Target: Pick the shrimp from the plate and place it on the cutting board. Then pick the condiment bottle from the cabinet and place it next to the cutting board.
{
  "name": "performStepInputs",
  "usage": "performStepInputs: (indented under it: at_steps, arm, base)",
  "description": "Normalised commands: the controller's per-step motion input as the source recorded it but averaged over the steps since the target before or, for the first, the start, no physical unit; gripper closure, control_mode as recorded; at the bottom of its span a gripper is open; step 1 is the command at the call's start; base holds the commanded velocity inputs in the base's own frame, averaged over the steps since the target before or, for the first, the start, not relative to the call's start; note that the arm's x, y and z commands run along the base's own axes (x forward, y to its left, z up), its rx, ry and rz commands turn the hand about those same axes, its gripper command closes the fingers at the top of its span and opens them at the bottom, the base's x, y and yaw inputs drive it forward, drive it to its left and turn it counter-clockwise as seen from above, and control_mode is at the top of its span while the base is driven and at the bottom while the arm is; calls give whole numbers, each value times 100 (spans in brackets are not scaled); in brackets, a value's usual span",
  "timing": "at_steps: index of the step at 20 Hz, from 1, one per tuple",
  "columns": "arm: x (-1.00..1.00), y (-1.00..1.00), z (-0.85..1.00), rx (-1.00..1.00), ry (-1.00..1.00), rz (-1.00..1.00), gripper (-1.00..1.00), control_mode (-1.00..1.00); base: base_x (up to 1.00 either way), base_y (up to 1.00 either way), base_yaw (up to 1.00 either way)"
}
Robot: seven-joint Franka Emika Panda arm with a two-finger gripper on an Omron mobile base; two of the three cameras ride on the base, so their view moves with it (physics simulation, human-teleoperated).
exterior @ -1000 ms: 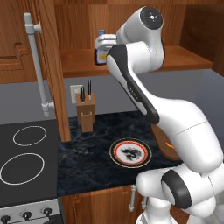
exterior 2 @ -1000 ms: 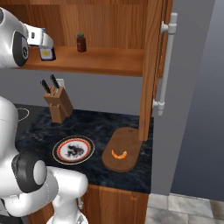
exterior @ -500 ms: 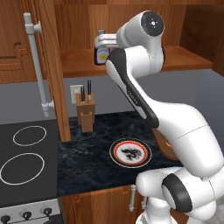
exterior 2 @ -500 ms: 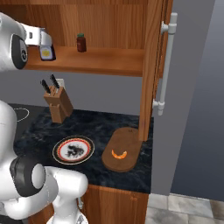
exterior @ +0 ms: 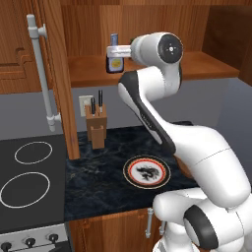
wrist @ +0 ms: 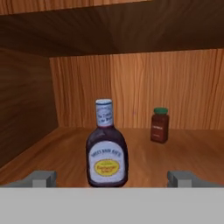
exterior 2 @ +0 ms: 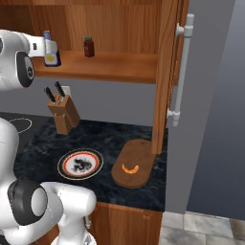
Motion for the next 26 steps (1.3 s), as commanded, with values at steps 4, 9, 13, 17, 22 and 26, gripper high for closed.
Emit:
performStepInputs:
  at_steps: [4,9,13,17,22,26]
  arm:
    - [5,0,0,0,0,0,-100,-100]
    - [4,0,0,0,0,0,-100,-100]
    - [23,0,0,0,1,-1,-100,-100]
    - [24,0,0,0,1,-2,-100,-100]
    - [15,3,0,0,1,-2,-100,-100]
    - [12,10,0,0,1,-2,-100,-100]
  base:
    - [0,0,0]
    - [0,0,0]
    - [0,0,0]
    - [0,0,0]
    - [0,0,0]
    - [0,0,0]
